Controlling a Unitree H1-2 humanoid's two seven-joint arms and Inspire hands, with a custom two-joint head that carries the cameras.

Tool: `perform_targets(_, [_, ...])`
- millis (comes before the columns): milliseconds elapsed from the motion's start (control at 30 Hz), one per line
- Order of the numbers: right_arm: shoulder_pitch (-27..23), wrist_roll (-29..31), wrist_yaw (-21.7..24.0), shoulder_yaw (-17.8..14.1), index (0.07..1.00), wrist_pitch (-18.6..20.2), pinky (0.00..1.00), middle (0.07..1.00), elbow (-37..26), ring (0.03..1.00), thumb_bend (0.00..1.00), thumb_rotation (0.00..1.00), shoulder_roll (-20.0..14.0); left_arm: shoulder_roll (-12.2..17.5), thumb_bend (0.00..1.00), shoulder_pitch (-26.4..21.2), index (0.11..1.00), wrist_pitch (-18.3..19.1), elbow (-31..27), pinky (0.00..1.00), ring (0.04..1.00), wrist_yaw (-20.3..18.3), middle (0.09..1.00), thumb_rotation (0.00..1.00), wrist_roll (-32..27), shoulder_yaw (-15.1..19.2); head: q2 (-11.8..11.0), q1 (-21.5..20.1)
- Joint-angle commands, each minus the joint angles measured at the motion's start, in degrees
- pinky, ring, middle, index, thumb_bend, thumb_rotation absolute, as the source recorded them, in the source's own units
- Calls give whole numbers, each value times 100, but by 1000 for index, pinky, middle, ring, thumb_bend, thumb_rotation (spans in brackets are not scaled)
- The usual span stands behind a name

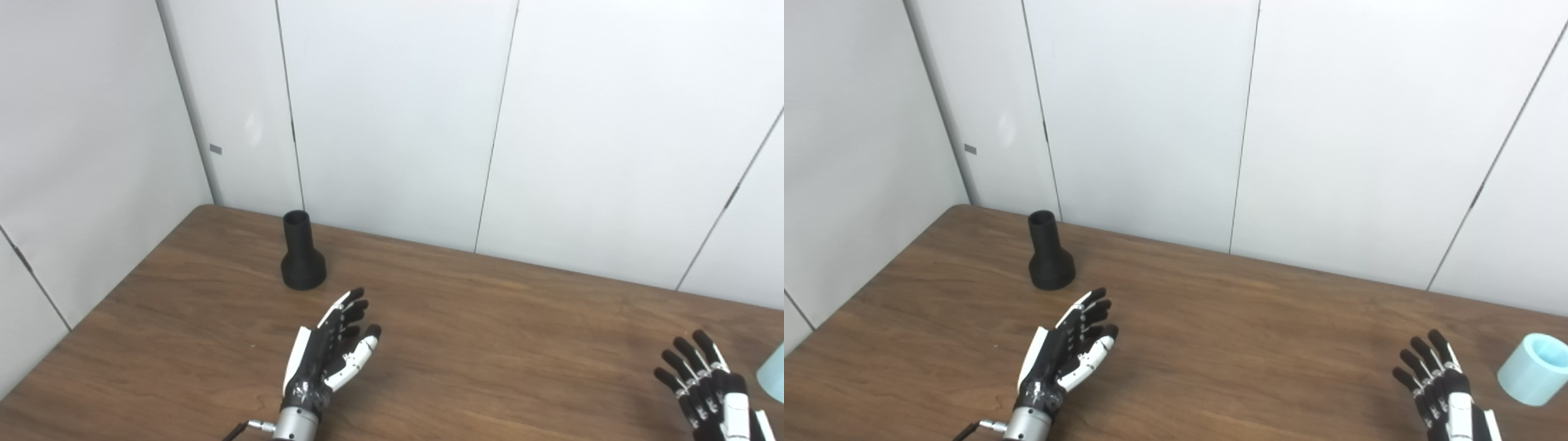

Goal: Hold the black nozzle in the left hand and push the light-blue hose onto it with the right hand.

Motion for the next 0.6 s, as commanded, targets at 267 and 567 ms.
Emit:
perform_targets(267, [539,-48,64,-8,960,-53,864,931,432,912,560,960,22,144,759,-216,895,-537,370,704,760,510,799,218,143,385,37,-64])
perform_targets(567, [601,-123,15,-10,968,45,865,933,288,913,518,963,-1,378,818,-854,871,-129,-58,667,758,869,801,85,239,817,35,-23])
